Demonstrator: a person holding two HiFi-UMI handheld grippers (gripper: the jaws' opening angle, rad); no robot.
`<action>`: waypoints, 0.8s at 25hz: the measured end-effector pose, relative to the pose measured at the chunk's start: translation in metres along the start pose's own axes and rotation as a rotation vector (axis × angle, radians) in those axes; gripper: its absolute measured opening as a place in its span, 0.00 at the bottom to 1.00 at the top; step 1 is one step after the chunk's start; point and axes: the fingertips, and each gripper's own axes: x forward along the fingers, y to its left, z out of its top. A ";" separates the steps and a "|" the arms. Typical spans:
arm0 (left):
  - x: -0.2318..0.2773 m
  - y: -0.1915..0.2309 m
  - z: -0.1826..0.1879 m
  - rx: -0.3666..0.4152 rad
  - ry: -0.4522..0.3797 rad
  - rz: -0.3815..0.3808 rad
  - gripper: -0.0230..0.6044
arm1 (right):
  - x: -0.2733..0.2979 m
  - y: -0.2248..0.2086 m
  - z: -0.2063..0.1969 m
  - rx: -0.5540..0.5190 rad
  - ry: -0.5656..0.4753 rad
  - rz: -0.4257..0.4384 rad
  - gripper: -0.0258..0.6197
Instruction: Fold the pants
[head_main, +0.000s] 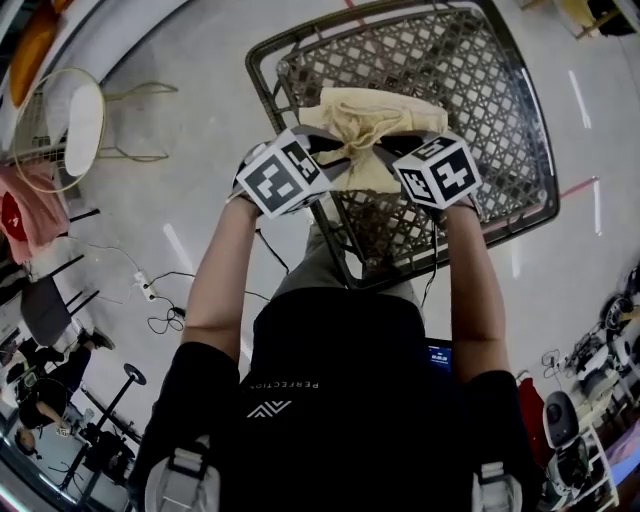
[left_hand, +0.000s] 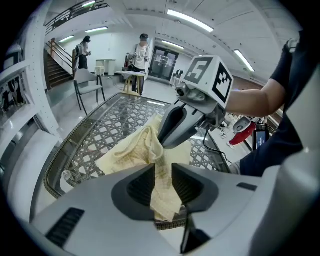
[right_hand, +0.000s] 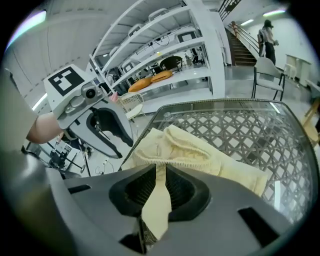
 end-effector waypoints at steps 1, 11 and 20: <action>-0.002 0.000 -0.001 0.000 -0.002 0.004 0.20 | 0.002 -0.001 0.005 0.006 -0.015 -0.008 0.16; 0.015 0.004 0.006 -0.037 -0.044 0.011 0.15 | 0.015 -0.014 0.022 0.040 -0.071 -0.076 0.16; 0.032 0.046 0.005 -0.083 -0.025 0.197 0.15 | -0.007 -0.021 0.012 0.053 -0.097 -0.124 0.16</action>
